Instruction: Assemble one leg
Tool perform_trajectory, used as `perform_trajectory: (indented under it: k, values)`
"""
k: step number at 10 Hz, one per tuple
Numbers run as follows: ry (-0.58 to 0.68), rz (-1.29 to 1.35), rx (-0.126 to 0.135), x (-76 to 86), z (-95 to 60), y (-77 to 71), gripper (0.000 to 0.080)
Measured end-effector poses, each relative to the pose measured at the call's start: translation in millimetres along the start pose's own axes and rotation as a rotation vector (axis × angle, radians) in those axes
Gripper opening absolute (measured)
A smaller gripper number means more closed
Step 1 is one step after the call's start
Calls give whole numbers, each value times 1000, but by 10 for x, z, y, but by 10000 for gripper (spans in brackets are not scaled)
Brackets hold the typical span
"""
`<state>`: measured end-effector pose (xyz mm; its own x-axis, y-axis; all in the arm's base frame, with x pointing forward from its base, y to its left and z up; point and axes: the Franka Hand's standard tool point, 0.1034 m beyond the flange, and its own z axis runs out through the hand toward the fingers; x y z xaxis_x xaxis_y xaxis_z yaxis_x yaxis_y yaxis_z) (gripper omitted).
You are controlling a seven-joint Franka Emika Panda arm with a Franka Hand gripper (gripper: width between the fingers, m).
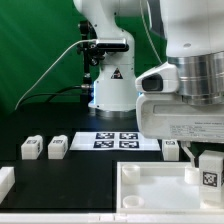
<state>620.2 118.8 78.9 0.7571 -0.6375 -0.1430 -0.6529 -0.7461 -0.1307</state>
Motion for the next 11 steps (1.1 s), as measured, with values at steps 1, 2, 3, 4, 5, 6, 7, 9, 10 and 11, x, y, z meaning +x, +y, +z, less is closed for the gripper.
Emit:
perform_trajectory:
  k: [1, 2, 3, 4, 5, 6, 7, 9, 10, 11]
  values:
    - [-17, 211, 19, -8, 23, -14, 298]
    - [-33, 395, 43, 8, 27, -36, 297]
    - [-44, 549, 70, 31, 21, -54, 297]
    - [-53, 679, 78, 40, 13, -64, 297]
    - [-55, 731, 74, 15, 16, -85, 297]
    - [-55, 730, 74, 10, 20, -88, 297]
    - [-54, 710, 74, 11, 22, -86, 297]
    - [-51, 562, 66, -12, 62, -45, 583]
    - [-43, 396, 63, 5, 67, -16, 583]
    - [-27, 198, 56, 28, 69, 8, 641]
